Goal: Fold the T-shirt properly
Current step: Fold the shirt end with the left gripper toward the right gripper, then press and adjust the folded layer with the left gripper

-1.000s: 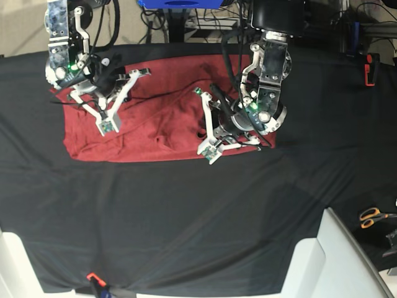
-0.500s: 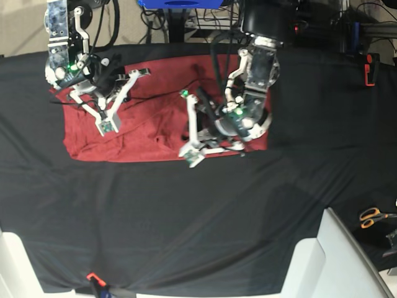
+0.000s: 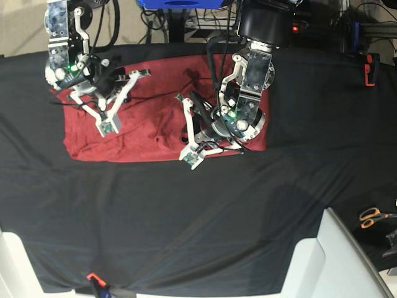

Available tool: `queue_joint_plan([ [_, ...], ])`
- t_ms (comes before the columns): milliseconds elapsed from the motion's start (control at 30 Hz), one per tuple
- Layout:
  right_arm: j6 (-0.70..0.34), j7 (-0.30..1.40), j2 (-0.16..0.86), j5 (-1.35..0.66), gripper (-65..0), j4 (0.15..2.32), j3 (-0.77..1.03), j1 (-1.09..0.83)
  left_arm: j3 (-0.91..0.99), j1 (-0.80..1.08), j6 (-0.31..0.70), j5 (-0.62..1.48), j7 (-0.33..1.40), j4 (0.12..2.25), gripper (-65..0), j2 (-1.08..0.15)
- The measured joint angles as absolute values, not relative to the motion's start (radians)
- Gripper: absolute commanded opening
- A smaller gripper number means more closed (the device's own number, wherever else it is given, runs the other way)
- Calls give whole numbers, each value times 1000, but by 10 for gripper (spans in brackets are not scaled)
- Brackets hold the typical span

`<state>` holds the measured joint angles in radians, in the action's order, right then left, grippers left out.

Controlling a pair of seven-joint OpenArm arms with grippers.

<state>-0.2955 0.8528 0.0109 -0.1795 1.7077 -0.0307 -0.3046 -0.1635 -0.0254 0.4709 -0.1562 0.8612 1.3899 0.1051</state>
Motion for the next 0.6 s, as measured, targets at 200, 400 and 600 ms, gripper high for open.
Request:
queue_joint_plan([
  [200, -295, 853, 11, -180, -642, 1708, -31, -300, -163, -26, 471, -157, 861, 1390, -650, 105],
  [400, -296, 853, 11, -180, -642, 1708, -31, -300, -283, -27, 471, -167, 865, 1393, -520, 94],
  [600, -296, 853, 10, -180, -642, 1708, -31, -300, -360, -34, 471, -168, 865, 1394, -507, 89],
])
